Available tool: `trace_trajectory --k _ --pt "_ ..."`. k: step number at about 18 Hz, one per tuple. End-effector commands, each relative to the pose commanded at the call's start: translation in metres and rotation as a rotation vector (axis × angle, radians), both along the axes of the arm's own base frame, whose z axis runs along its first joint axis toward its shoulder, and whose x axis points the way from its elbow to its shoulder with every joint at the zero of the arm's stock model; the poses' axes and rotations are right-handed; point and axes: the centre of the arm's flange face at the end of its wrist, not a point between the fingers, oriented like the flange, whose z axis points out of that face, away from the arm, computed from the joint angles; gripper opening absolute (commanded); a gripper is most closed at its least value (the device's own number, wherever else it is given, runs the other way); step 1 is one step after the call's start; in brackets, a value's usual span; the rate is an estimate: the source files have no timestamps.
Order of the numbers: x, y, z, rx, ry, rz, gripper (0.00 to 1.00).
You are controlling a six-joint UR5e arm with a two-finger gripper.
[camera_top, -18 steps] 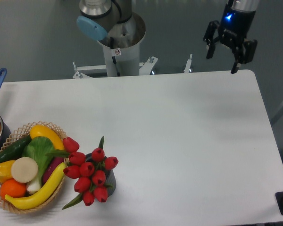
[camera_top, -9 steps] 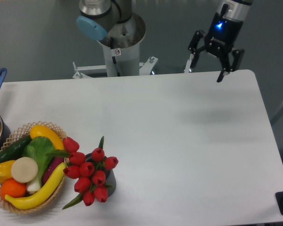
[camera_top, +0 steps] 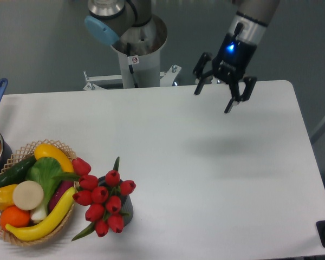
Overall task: Pick up the flowers from the vase
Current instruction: 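Move the open gripper across the table toward the red tulips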
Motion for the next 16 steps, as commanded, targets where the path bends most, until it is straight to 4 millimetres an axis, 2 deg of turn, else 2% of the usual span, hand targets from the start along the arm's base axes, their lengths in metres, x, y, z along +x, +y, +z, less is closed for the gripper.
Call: trace_trajectory --k 3,6,8,10,16 --pt "0.01 0.031 -0.012 0.049 -0.022 -0.059 1.0" --pt "0.024 0.053 -0.021 0.065 -0.041 -0.107 1.0" --pt "0.031 0.065 -0.017 0.111 -0.079 -0.112 1.0" --pt "0.028 0.072 -0.016 0.15 -0.132 -0.094 1.0" --pt "0.039 0.109 -0.043 0.168 -0.139 -0.162 1.0"
